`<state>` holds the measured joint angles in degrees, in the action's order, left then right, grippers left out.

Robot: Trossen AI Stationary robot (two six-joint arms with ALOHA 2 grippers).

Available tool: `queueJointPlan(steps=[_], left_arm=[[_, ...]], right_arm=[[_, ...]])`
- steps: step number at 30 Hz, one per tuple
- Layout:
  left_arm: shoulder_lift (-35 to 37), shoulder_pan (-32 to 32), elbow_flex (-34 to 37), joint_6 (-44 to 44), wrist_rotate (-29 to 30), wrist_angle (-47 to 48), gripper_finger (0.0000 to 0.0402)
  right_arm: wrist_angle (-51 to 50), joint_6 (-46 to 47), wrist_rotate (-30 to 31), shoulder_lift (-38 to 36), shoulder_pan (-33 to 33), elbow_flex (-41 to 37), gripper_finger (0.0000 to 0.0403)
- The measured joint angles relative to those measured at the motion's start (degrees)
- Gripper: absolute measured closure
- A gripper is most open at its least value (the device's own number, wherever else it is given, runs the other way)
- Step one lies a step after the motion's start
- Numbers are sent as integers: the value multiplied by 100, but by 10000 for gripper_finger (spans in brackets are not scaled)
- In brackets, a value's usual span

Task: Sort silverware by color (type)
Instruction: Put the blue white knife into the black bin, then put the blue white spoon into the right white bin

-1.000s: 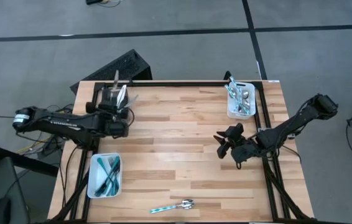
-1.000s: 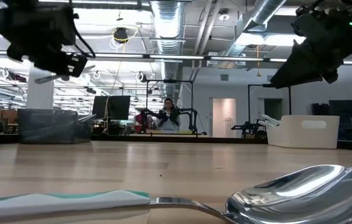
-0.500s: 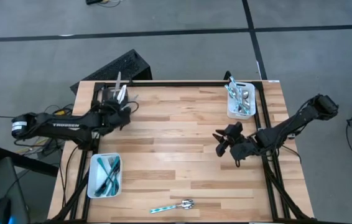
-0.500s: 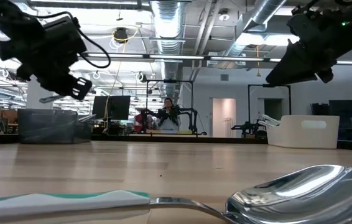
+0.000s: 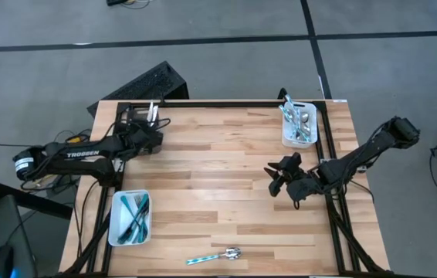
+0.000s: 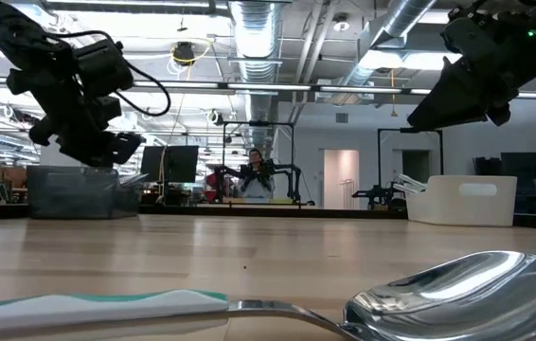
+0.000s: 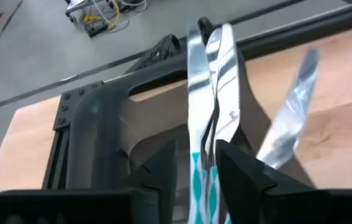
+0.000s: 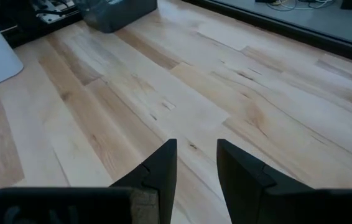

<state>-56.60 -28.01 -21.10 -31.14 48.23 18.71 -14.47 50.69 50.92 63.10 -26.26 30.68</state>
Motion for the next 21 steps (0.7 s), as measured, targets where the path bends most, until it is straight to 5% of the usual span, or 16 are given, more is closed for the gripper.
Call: queueJointPlan(steps=[5,11,14,21], left_arm=[[32,9,-17,-1,-413,110,259],[155,269,-366,177,-2824,13,236],[155,671,-614,89,-3601,-84,235],[149,2400,-978,-407,-3283,-715,235]], right_arm=[[37,135,5,123,-66,0,267],[334,367,-89,813,-105,-4,267],[1242,177,-414,1287,-112,-7,267],[4229,-1629,-1344,2511,-338,28,267]])
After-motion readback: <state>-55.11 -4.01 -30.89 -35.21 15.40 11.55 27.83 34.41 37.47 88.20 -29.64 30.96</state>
